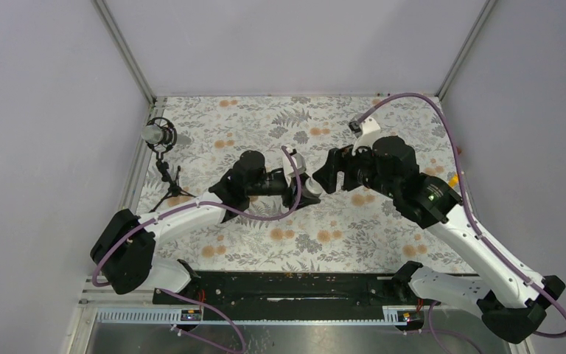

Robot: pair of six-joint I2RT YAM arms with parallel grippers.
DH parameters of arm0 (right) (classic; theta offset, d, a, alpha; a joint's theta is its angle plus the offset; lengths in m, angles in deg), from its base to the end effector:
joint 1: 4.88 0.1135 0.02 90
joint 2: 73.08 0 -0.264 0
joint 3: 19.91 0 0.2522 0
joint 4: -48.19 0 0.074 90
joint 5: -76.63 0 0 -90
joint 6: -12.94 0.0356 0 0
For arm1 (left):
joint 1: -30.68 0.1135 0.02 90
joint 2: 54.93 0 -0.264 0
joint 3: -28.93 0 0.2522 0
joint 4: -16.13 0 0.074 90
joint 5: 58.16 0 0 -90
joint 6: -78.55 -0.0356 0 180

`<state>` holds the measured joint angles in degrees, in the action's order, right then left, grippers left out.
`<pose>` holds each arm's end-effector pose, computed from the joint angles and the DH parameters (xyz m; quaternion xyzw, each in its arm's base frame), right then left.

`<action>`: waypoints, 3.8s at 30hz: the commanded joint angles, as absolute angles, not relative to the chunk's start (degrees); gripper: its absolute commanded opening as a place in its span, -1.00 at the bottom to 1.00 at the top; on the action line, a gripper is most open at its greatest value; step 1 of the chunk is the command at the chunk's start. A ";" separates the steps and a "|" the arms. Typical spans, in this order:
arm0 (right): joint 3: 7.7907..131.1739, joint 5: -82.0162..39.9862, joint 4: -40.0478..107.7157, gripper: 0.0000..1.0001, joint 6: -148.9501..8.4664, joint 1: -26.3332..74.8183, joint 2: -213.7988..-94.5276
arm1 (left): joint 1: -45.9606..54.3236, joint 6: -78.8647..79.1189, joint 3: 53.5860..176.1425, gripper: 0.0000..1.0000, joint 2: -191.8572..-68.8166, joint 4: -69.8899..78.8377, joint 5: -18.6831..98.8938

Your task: Sort the pills into containers

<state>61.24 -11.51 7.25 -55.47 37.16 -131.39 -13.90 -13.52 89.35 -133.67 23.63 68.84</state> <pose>0.1626 0.1451 0.4020 -0.1343 0.7983 0.2983 0.5057 0.2047 -0.2318 0.2739 0.4750 0.5910 -0.4470 0.4746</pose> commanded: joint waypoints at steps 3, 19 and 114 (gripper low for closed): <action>65.46 -30.34 -0.11 0.69 -74.80 36.78 -132.57 | -13.96 -15.56 90.88 -1.00 -131.29 25.93 82.26; 65.66 -29.13 0.97 -0.26 -75.02 36.84 -136.08 | -13.88 -12.64 91.69 -1.00 -131.76 30.57 85.06; 47.93 -2.43 21.48 0.54 -51.75 17.17 -146.39 | -13.49 24.47 82.81 0.87 -114.45 2.02 25.06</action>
<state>42.38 7.07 20.80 -49.00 16.76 -144.43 -13.59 18.72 84.96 -110.57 -8.37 20.82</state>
